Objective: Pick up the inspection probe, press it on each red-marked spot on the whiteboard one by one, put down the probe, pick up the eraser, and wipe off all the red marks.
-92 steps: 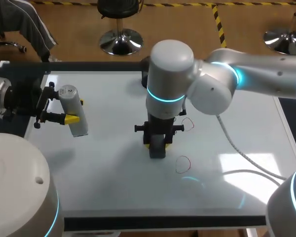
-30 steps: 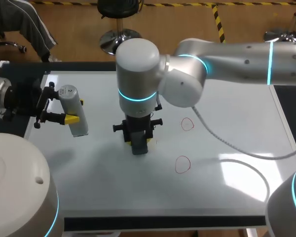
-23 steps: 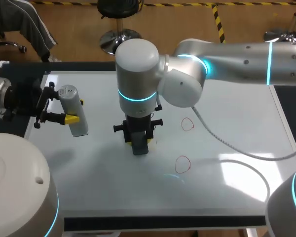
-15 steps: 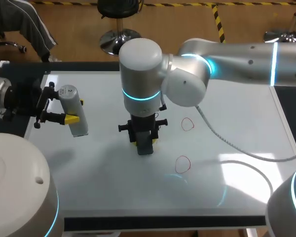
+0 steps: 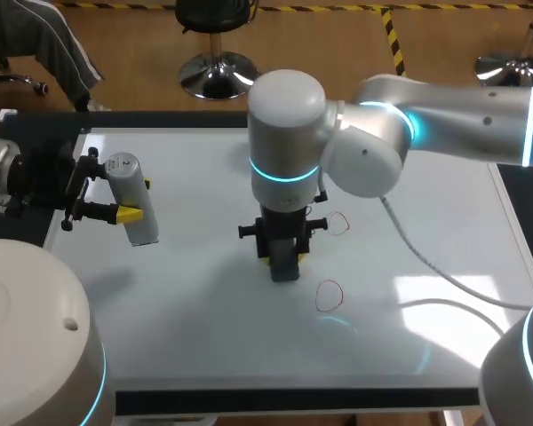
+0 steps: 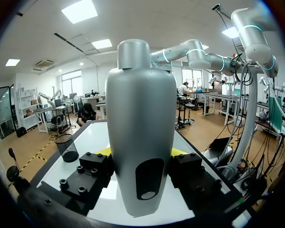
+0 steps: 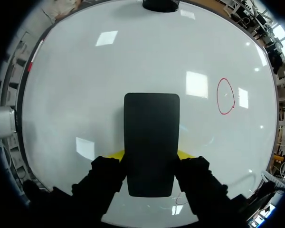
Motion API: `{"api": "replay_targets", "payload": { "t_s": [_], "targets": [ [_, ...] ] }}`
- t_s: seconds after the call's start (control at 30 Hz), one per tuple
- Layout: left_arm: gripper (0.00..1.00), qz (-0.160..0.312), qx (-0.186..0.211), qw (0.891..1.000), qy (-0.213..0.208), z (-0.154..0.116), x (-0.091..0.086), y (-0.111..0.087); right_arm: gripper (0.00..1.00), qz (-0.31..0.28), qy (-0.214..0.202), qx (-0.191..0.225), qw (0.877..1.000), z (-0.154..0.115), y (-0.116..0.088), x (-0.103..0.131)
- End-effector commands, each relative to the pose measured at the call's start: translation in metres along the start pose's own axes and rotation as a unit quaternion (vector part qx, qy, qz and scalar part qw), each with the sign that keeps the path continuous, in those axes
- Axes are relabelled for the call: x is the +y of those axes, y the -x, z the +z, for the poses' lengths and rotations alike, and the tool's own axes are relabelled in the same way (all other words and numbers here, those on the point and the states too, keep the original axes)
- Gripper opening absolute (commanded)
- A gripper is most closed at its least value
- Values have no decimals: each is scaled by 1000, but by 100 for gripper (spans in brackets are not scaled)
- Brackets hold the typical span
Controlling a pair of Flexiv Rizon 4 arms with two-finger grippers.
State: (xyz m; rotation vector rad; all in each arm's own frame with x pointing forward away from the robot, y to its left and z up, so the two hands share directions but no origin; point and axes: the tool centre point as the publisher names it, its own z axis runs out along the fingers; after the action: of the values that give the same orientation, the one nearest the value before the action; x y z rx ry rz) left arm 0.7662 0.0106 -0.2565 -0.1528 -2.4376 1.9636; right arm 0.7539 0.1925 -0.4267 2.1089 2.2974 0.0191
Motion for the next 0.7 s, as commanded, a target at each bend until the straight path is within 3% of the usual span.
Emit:
{"api": "replay_targets", "payload": {
  "t_s": [0.03,0.2,0.7],
  "targets": [
    [0,0,0,1000,0,-1,-1,0,0,4,1,6,1000,11,20,-6],
    [0,0,0,1000,0,-1,-1,0,0,9,-1,3,1000,7,26,-8],
    [0,0,0,1000,0,-1,-1,0,0,10,33,-10,999,-48,22,-17]
  ]
}}
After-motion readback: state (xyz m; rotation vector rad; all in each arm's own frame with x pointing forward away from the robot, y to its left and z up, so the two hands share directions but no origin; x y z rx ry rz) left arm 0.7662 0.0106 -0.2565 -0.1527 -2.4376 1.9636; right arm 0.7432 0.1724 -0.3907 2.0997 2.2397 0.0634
